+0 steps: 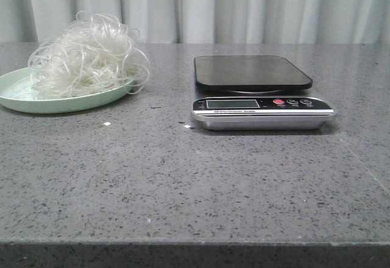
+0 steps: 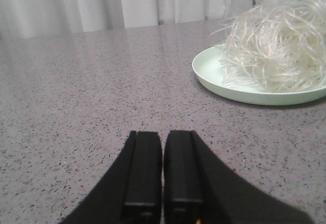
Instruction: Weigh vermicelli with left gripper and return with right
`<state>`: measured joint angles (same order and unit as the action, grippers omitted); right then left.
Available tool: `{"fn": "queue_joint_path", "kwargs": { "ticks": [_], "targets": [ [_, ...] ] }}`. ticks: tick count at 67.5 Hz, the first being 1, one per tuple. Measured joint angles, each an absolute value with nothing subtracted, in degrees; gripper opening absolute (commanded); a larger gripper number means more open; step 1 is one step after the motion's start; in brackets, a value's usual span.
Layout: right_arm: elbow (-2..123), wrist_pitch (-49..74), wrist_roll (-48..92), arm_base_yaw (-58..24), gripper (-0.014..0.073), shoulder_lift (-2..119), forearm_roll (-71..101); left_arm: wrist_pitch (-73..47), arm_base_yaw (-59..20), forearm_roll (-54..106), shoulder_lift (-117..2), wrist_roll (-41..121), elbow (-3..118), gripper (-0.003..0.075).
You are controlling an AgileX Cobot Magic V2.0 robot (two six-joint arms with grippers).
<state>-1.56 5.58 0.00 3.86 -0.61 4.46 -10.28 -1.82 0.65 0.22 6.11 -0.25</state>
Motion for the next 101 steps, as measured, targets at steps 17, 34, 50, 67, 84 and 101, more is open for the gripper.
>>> {"fn": "queue_joint_path", "kwargs": {
  "ticks": [17,34,50,67,84,101],
  "targets": [
    [-1.6,5.6,0.0,3.9,0.0151,-0.6,4.5,-10.3,-1.8,0.6,0.2,6.1,-0.2,0.0136],
    [-1.6,5.6,0.0,3.9,0.0151,-0.6,4.5,-10.3,-1.8,0.6,0.2,6.1,-0.2,0.0136],
    [-1.6,5.6,0.0,3.9,0.0151,-0.6,4.5,-10.3,-1.8,0.6,0.2,6.1,-0.2,0.0136],
    [-1.6,5.6,0.0,3.9,0.0151,-0.6,4.5,-9.3,-1.8,1.3,0.2,6.1,-0.2,0.0136],
    [-1.6,5.6,0.0,3.9,0.0151,-0.6,4.5,-1.2,-1.8,2.6,0.2,6.1,-0.2,0.0136],
    [-1.6,5.6,0.0,3.9,0.0151,-0.6,4.5,5.3,-1.8,2.6,0.2,6.1,3.1,0.0136]
  ]
}}
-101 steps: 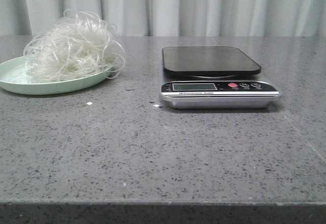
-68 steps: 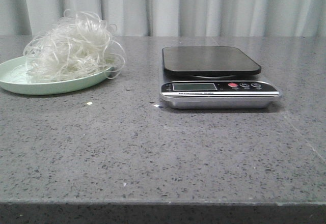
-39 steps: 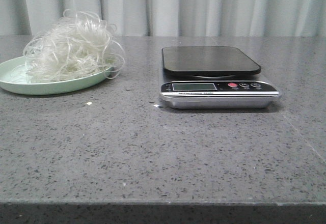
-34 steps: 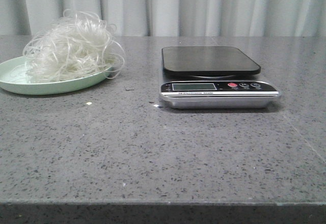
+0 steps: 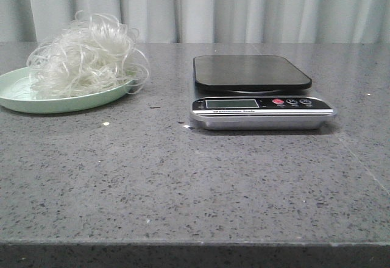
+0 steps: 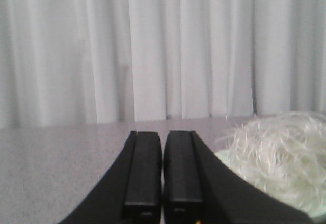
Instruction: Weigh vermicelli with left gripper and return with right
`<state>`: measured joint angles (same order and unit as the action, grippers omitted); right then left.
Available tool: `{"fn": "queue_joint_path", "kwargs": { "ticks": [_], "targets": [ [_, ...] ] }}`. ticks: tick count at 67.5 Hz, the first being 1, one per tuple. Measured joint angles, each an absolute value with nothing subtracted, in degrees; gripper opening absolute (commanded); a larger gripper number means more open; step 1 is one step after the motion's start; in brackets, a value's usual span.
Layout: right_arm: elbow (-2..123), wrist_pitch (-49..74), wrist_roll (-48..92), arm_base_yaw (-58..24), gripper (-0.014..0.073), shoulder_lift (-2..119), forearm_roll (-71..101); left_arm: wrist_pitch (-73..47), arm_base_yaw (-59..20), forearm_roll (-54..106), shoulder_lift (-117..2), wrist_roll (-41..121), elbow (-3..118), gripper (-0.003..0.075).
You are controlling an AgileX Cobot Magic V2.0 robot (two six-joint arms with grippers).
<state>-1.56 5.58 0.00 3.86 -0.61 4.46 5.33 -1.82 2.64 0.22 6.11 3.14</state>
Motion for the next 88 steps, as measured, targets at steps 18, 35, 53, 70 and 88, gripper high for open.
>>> {"fn": "queue_joint_path", "kwargs": {
  "ticks": [18,35,53,70,88],
  "targets": [
    [-1.6,5.6,0.0,3.9,0.0151,-0.6,4.5,-2.2,-1.8,2.6,-8.4,6.1,24.0,0.0136],
    [-1.6,5.6,0.0,3.9,0.0151,-0.6,4.5,-17.4,-1.8,3.8,-24.8,6.1,44.0,0.0157],
    [-1.6,5.6,0.0,3.9,0.0151,-0.6,4.5,-28.8,-1.8,7.0,-44.1,6.1,56.1,0.0379],
    [-1.6,5.6,0.0,3.9,0.0151,-0.6,4.5,-36.4,-1.8,20.9,-57.8,15.1,63.0,0.0608],
    [-1.6,5.6,0.0,3.9,0.0151,-0.6,4.5,-40.1,-3.8,36.4,-70.2,34.7,69.1,0.0621]
  ]
}}
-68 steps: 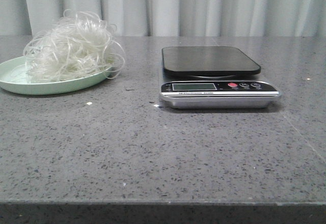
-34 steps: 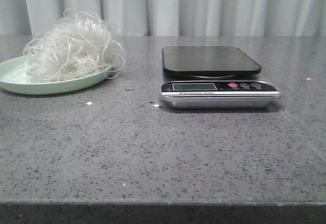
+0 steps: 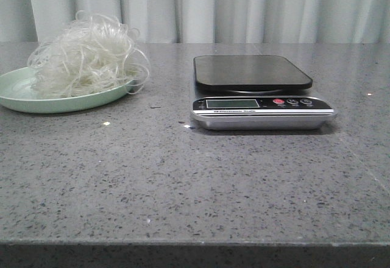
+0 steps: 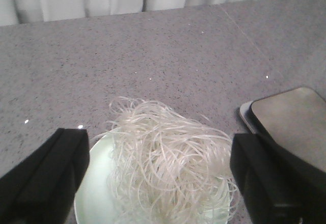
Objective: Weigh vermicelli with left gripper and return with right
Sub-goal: 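Lower the left gripper onto the vermicelli pile and close it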
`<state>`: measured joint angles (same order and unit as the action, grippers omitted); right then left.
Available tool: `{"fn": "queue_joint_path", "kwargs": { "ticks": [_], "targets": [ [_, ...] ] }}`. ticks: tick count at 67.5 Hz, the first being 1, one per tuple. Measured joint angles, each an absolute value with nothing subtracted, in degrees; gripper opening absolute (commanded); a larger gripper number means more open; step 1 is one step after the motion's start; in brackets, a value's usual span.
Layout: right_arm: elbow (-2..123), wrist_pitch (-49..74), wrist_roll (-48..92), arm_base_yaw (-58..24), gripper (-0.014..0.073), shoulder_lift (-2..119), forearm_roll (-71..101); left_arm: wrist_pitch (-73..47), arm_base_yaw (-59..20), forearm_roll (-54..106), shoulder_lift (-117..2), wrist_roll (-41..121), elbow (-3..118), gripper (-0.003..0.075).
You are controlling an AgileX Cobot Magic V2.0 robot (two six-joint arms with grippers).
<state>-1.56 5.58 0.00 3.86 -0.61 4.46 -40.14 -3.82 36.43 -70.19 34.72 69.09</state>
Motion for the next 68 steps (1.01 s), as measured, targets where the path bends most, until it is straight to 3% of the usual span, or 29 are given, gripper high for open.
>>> {"fn": "queue_joint_path", "kwargs": {
  "ticks": [23,47,57,68],
  "targets": [
    [-1.6,5.6,0.0,3.9,0.0151,-0.6,4.5,-36.6,-16.0,29.3,-84.0,49.7,72.2,0.062],
    [-1.6,5.6,-0.3,3.9,0.0151,-0.6,4.5,-33.2,-18.5,16.2,-93.5,50.3,72.2,0.0607],
    [-1.6,5.6,0.0,3.9,0.0151,-0.6,4.5,-32.8,-18.6,16.1,-95.1,50.3,72.3,0.0465],
    [-1.6,5.6,0.0,3.9,0.0151,-0.6,4.5,-33.1,-18.6,16.1,-95.5,50.3,72.4,0.019]
  ]
}}
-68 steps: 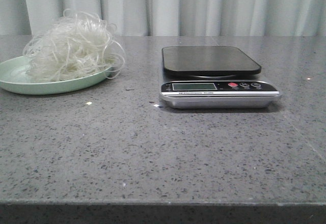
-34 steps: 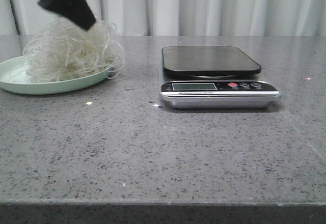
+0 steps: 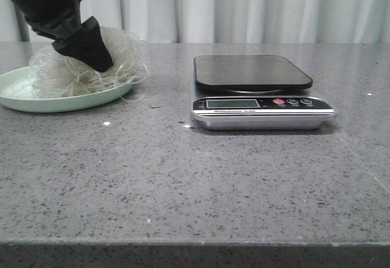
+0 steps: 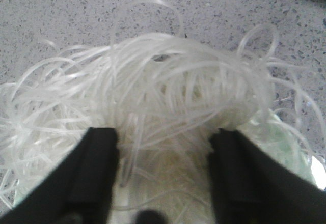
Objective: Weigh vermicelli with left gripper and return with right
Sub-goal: 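Lower the left gripper onto the vermicelli pile and close it, then lift the vermicelli with the left gripper and carry it toward the scale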
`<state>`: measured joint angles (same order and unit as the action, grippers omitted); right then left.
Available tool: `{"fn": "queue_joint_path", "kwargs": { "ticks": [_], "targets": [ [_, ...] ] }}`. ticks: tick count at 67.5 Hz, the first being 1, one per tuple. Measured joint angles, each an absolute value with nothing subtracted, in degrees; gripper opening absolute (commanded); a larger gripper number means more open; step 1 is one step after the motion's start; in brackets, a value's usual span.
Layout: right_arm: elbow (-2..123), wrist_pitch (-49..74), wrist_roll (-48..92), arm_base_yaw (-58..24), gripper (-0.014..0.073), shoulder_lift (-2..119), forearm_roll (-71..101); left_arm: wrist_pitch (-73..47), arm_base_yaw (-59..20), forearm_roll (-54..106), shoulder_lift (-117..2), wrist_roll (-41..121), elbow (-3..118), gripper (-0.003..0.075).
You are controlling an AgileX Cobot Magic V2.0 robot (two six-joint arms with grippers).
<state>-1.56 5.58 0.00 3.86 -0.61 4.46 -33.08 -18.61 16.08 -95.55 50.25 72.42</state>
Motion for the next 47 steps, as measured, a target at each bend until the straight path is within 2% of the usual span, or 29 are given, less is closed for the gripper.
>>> {"fn": "queue_joint_path", "kwargs": {
  "ticks": [3,7,30,47],
  "targets": [
    [-1.6,5.6,0.0,3.9,0.0151,-0.6,4.5,-33.2,-18.6,16.1,-95.5,50.3,72.4,0.0123],
    [-1.6,5.6,0.0,3.9,0.0151,-0.6,4.5,-33.2,-18.6,16.1,-95.5,50.3,72.4,0.0145],
    [-1.6,5.6,-0.3,3.9,0.0151,-0.6,4.5,-34.4,-18.6,15.5,-93.8,50.3,73.6,0.0144],
    [-1.6,5.5,-0.3,3.9,0.0151,-0.6,4.5,-37.0,-18.6,15.6,-88.7,50.3,80.0,0.0143]
  ]
}}
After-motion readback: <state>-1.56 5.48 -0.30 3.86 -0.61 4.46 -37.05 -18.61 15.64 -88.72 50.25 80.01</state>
